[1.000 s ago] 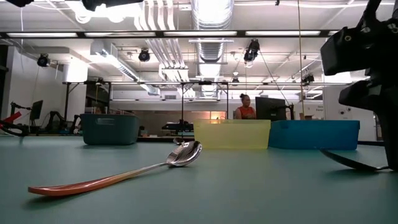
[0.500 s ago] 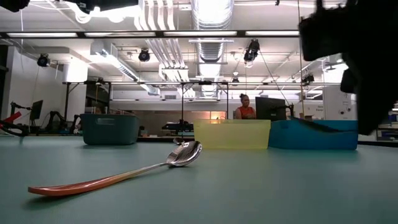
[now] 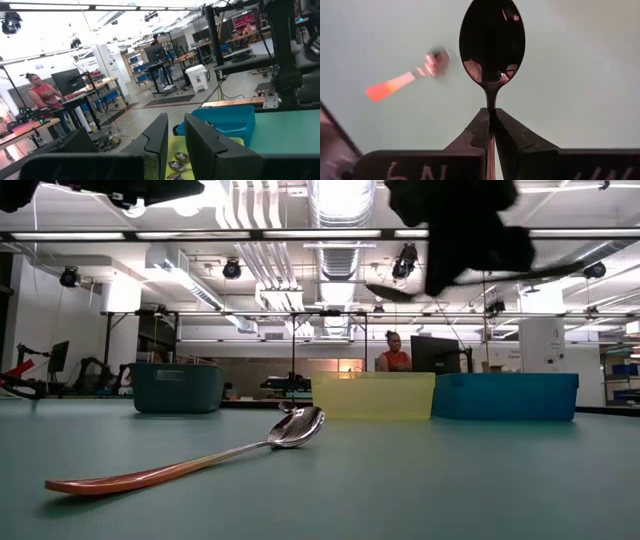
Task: Sort silverware by color (type)
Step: Put the black spoon into the yellow bin
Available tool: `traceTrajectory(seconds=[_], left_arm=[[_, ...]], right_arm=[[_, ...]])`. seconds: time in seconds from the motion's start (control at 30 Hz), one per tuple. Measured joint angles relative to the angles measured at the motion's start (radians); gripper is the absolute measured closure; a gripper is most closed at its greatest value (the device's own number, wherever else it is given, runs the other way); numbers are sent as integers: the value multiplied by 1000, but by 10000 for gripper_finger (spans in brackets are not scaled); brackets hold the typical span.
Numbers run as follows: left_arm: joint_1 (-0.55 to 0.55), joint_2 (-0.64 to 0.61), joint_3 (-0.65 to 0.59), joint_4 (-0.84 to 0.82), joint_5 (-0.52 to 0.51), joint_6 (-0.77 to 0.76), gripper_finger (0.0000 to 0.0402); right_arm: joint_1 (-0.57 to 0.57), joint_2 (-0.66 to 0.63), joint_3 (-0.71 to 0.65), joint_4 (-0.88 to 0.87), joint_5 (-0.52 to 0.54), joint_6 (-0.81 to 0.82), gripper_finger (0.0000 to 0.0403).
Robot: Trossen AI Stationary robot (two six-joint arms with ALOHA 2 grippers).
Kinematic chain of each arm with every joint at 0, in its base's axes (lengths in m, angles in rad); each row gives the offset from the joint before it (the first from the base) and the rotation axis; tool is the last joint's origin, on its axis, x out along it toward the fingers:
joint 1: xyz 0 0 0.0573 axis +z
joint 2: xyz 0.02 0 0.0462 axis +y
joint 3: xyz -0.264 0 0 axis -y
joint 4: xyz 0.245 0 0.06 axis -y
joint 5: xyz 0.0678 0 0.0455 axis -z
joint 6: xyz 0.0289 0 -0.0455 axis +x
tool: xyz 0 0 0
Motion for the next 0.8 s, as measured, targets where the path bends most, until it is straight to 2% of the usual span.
traceTrajectory(seconds=[0.43, 0.8], left_arm=[[0, -19, -25, 0, -1, 34, 355], [0, -24, -26, -1, -1, 40, 355]], right_arm=[[-262, 0, 197, 1, -9, 53, 394], [-539, -1, 234, -5, -96, 3, 394]])
